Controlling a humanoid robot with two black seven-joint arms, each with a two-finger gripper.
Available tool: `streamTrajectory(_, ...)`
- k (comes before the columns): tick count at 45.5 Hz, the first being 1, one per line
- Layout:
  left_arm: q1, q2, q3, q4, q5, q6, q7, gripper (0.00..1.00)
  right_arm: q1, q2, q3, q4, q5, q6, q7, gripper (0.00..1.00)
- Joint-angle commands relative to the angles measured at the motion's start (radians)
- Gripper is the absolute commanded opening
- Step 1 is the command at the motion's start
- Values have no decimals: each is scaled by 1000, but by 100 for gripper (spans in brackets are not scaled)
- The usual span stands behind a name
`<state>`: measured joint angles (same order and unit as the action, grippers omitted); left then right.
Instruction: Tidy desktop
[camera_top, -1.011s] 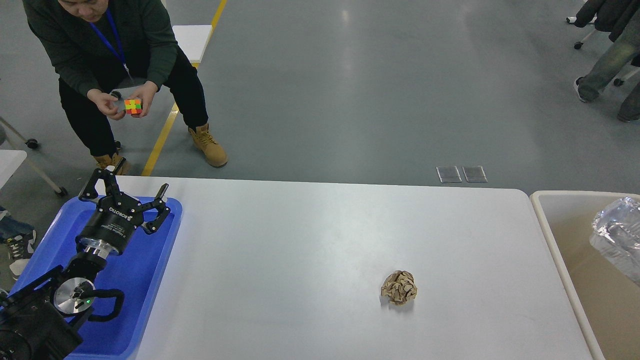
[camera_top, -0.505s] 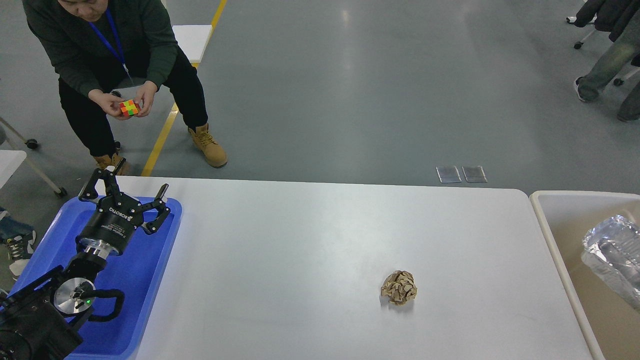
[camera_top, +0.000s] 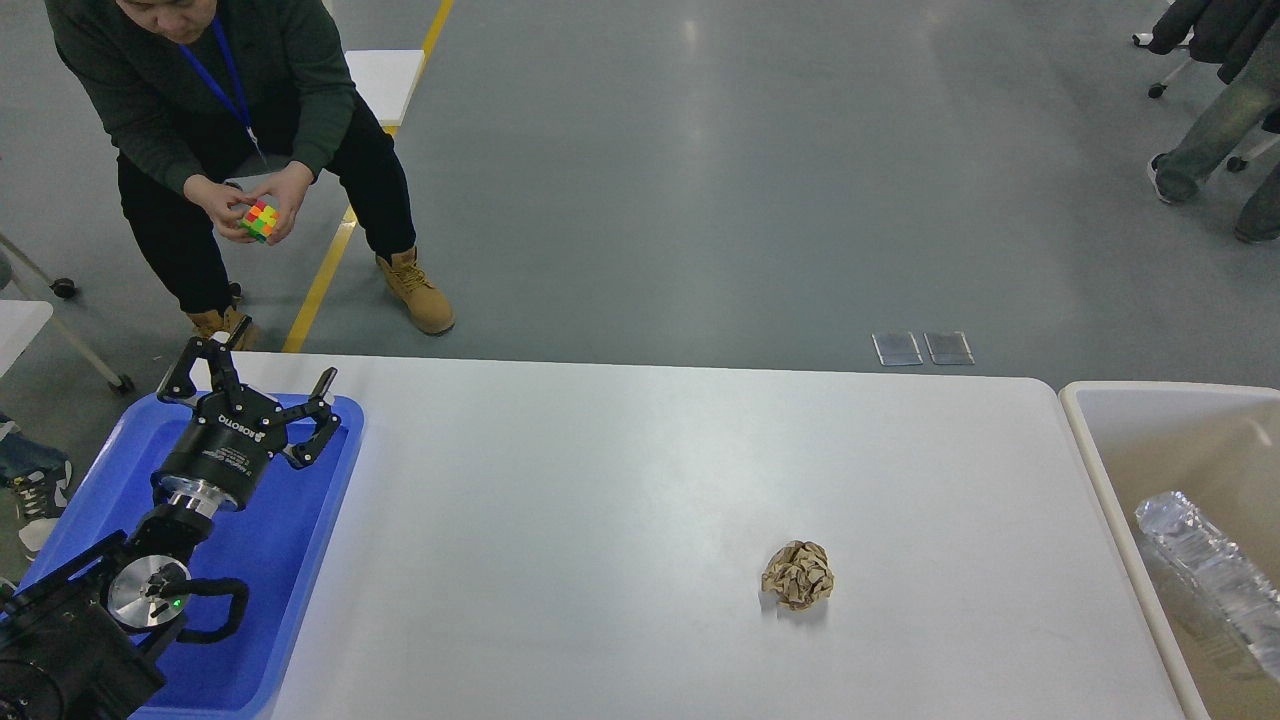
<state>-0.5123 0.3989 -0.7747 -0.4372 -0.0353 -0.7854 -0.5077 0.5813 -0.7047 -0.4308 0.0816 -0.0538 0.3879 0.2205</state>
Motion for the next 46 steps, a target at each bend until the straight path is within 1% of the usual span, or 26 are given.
streamTrajectory(1, 0, 0, 0, 0, 0, 0, 0, 99, 12, -10, 64, 24, -3, -30, 0, 99)
streamTrajectory(7, 0, 0, 0, 0, 0, 0, 0, 99, 83, -102, 49, 130, -3, -29, 0, 99)
streamTrajectory(12, -2, 0, 0, 0, 0, 0, 0, 99, 193, -225, 35, 286, -5, -27, 0, 99)
streamTrajectory(17, -2, 0, 0, 0, 0, 0, 0, 99, 325, -340, -23, 417, -32, -27, -1, 100)
streamTrajectory(22, 0, 0, 0, 0, 0, 0, 0, 99, 486, -406, -77, 498, -81, -20, 0, 100)
streamTrajectory(25, -2, 0, 0, 0, 0, 0, 0, 99, 558, -430, -106, 521, -101, -9, 0, 100)
streamTrajectory(32, -2, 0, 0, 0, 0, 0, 0, 99, 696, -438, -164, 523, -143, 20, -1, 100)
streamTrajectory(37, -2, 0, 0, 0, 0, 0, 0, 99, 762, -427, -216, 524, -181, 32, -1, 100)
streamTrajectory(46, 0, 0, -2, 0, 0, 0, 0, 99, 861, -322, -289, 523, -233, 32, -1, 100)
